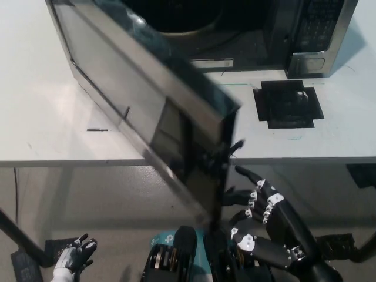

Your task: A microwave is kept infront of the robot with its door slightly ajar. The robot uses its right hand to push the door towards the left to open it.

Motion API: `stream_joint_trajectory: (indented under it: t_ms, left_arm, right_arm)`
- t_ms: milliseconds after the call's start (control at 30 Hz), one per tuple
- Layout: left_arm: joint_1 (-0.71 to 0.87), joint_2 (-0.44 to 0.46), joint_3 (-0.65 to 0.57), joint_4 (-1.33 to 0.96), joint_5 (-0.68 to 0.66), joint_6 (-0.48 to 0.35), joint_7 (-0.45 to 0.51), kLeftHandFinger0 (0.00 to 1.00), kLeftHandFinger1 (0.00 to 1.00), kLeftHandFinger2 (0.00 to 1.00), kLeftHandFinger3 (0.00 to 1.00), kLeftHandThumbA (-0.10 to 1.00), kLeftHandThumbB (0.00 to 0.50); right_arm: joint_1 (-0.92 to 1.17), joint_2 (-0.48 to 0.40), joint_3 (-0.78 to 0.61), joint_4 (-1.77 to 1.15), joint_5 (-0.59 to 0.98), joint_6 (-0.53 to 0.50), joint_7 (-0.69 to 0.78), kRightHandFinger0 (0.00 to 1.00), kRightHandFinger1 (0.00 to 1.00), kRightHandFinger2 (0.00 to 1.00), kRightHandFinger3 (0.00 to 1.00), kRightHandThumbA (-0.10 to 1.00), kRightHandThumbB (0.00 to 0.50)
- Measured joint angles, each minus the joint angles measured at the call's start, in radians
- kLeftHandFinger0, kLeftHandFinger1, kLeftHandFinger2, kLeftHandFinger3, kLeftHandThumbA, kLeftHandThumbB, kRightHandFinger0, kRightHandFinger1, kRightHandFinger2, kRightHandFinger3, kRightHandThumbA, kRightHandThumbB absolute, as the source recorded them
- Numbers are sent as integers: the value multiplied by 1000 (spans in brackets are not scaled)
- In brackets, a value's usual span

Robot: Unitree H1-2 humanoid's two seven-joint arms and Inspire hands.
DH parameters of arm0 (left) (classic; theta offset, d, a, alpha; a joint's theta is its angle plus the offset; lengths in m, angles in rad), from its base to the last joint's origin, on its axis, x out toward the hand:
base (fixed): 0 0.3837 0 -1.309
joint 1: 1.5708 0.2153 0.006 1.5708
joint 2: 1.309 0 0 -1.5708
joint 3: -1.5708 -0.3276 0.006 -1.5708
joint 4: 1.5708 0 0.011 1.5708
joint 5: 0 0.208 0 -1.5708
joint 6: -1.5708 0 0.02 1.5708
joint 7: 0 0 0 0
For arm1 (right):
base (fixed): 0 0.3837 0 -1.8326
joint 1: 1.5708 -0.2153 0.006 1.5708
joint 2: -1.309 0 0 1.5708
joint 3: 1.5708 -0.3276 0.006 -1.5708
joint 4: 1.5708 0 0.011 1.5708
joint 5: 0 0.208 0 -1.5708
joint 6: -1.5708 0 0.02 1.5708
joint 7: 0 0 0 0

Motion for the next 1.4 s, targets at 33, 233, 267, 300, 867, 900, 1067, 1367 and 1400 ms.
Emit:
stream_joint_trajectory:
  t_ms: [33, 233, 267, 300, 867, 900, 1067, 1367, 1400]
  left_arm:
    - [0, 0, 2, 1, 0, 0, 0, 1000, 1000, 990, 910, 392, 98]
    - [-2, 0, 1, 9, 0, 0, 0, 1000, 1000, 967, 948, 389, 130]
    - [-2, 0, 1, 9, 0, 0, 0, 1000, 1000, 967, 948, 388, 130]
    - [-2, 0, 1, 9, 0, 0, 0, 1000, 1000, 959, 953, 362, 126]
    - [-4, -2, 0, 14, 1, -2, 0, 1000, 1000, 989, 914, 411, 110]
    - [-3, -3, -1, 15, 1, -2, 0, 1000, 1000, 1000, 921, 419, 103]
    - [-4, -4, 3, 24, -2, -2, 0, 1000, 1000, 1000, 971, 409, 95]
    - [-5, -5, -1, 30, -2, -9, 0, 1000, 1000, 951, 879, 409, 131]
    - [-5, -5, -3, 31, 0, -12, 0, 1000, 1000, 934, 866, 388, 120]
  right_arm:
    - [0, -1, 0, 0, 0, 2, 3, 415, 627, 748, 919, 621, 108]
    - [19, -4, -4, -9, 0, 6, 8, 423, 638, 731, 913, 629, 113]
    - [24, -4, -6, -13, 0, 7, 8, 422, 638, 730, 912, 630, 112]
    - [27, -5, -8, -15, 0, 7, 8, 431, 643, 730, 909, 631, 112]
    - [82, -72, -257, 25, 21, 11, -1, 468, 643, 730, 887, 505, 109]
    - [82, -73, -292, 61, 21, 5, -7, 455, 651, 741, 891, 464, 88]
    - [73, -81, -434, 289, 6, -58, -53, 470, 663, 743, 917, 428, 113]
    - [10, -84, -520, 715, -22, -194, -119, 387, 617, 719, 895, 490, 154]
    - [0, -82, -529, 769, -24, -214, -128, 396, 619, 724, 909, 497, 163]
